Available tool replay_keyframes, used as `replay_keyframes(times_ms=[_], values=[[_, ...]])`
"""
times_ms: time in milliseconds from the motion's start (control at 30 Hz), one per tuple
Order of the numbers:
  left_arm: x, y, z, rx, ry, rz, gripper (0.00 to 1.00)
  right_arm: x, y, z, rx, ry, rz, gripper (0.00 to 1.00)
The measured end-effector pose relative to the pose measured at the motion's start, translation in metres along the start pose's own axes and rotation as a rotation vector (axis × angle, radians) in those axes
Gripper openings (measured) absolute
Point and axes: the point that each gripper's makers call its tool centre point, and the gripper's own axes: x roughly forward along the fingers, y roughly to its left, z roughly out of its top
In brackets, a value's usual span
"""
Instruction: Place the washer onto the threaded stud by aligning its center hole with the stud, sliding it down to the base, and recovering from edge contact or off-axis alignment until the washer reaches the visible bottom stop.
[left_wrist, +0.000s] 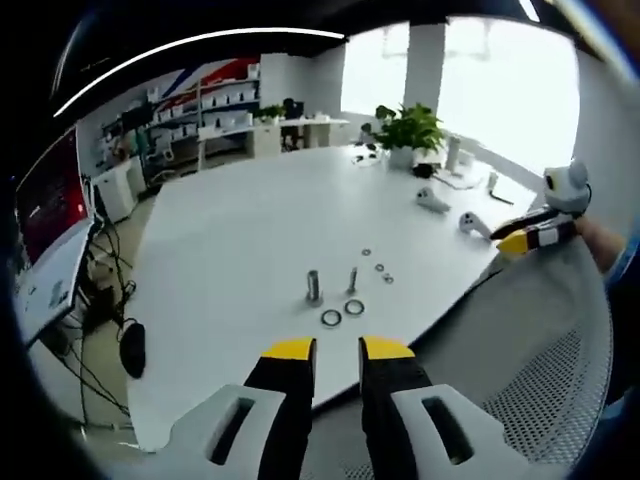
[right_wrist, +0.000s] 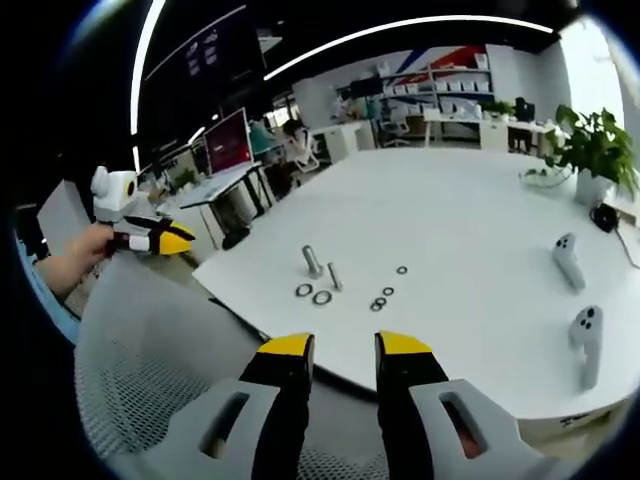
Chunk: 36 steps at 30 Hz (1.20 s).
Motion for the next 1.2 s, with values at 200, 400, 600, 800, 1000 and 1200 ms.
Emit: replay_keyframes(times_ms=[200,400,600,800,1000,1200], values=[[0.015,0.004,0.012,0.117,0.034,-0.016,0.18,-0.001,0.0,0.001,-0.008,-0.008,0.003,0.27],[0.036,0.0,0.02,0.219,0.079,-0.093,0.18,-0.001,0.0,0.001,-0.005,-0.011,0.002,0.27],[0.061,-0.007,0.008,0.326,0.164,-0.191,0.22,-0.001,0.0,0.0,-0.001,-0.005,0.002,0.27],[0.089,-0.014,0.001,0.4,0.228,-0.284,0.22,-0.001,-0.001,-0.001,0.004,0.0,0.0,0.27],[0.115,-0.024,-0.01,0.451,0.295,-0.355,0.22,-0.001,-0.001,0.0,0.007,-0.006,-0.001,0.27],[0.144,-0.028,-0.025,0.494,0.361,-0.401,0.22,-0.001,-0.001,-0.001,0.011,0.0,-0.002,0.27]])
